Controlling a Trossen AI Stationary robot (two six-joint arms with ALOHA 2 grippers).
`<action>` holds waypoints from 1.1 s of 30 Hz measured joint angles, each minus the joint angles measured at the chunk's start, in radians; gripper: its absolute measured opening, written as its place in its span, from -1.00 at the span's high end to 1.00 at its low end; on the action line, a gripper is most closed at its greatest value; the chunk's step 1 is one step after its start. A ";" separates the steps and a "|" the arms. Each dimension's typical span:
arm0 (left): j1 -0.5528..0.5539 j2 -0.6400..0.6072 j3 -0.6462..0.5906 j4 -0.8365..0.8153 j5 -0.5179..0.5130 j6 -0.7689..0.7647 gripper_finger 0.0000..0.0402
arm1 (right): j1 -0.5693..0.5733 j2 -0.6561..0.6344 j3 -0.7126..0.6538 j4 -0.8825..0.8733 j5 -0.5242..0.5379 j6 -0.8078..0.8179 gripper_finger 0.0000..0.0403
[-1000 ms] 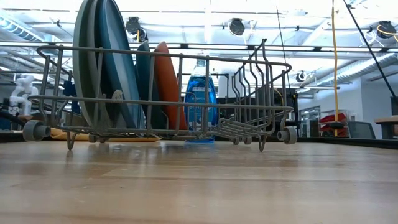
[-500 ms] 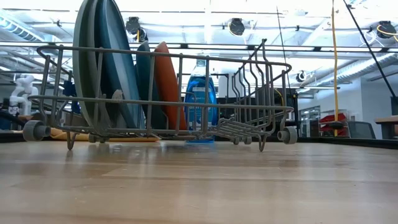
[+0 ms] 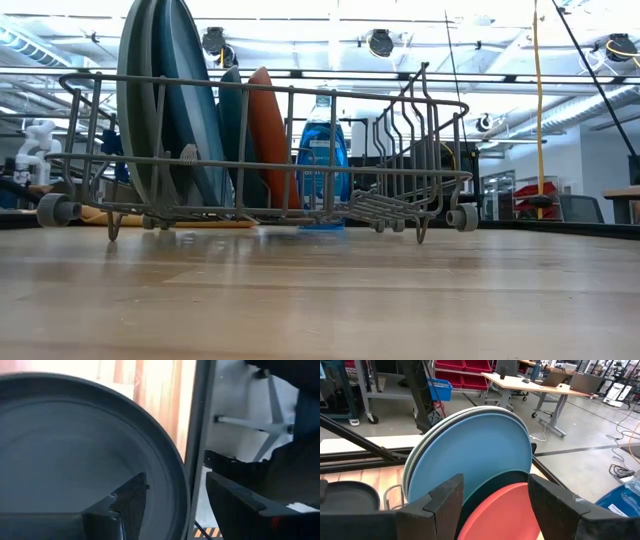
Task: Sort dishes
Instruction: Put the black plate in the dish rack
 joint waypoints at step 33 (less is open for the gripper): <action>0.006 0.129 0.004 -0.007 -0.068 0.046 0.94 | -0.001 0.000 0.000 0.003 -0.001 0.000 -0.07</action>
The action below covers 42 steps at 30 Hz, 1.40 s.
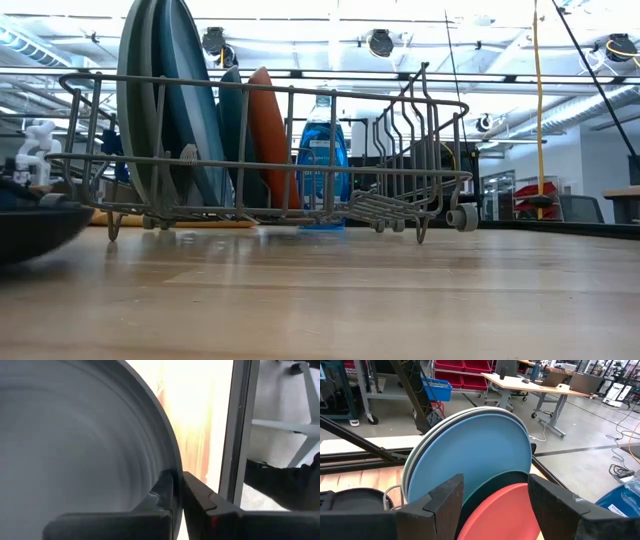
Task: Sort dishes
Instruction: Put the black plate in the dish rack
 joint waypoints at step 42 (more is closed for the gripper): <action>0.063 -0.555 0.172 -0.046 -0.043 0.798 1.00 | 0.109 0.000 0.000 0.085 -0.793 -0.162 -0.11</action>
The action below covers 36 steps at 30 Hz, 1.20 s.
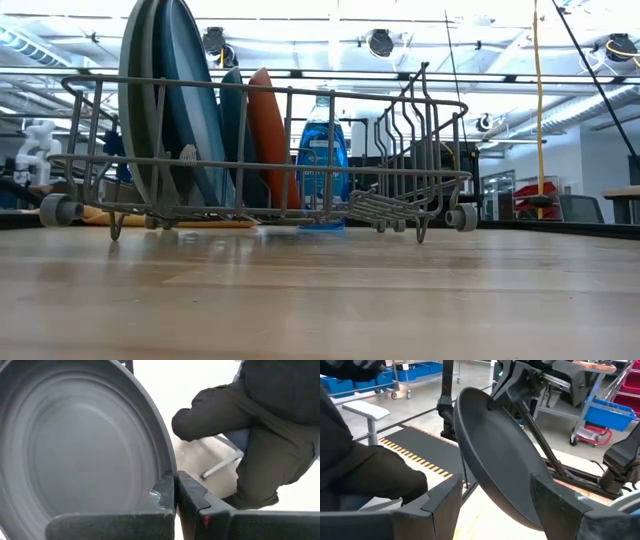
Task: Sort dishes
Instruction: Put the black plate in the dish rack
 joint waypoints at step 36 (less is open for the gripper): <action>0.272 -0.002 0.000 0.028 0.246 0.193 1.00 | 0.032 0.006 0.000 -0.065 -0.065 -0.139 0.91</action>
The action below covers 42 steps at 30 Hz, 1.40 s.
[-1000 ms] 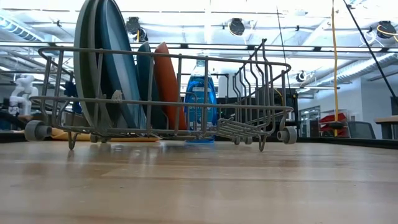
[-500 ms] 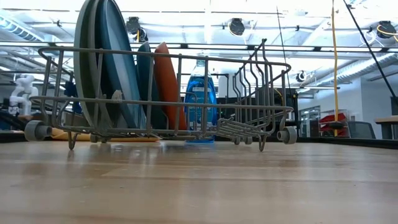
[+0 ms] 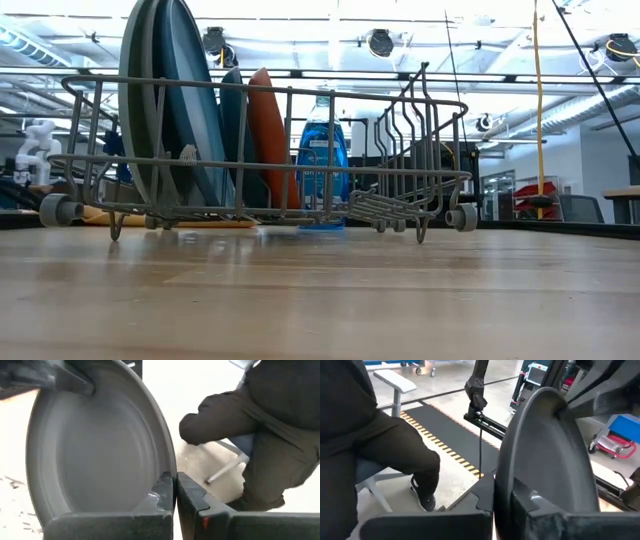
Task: Sort dishes
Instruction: Put the black plate in the dish rack
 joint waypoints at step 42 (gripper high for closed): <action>-0.497 -0.215 -0.125 -0.020 -1.347 -0.277 0.32 | -0.023 0.080 0.001 0.165 1.061 0.560 0.96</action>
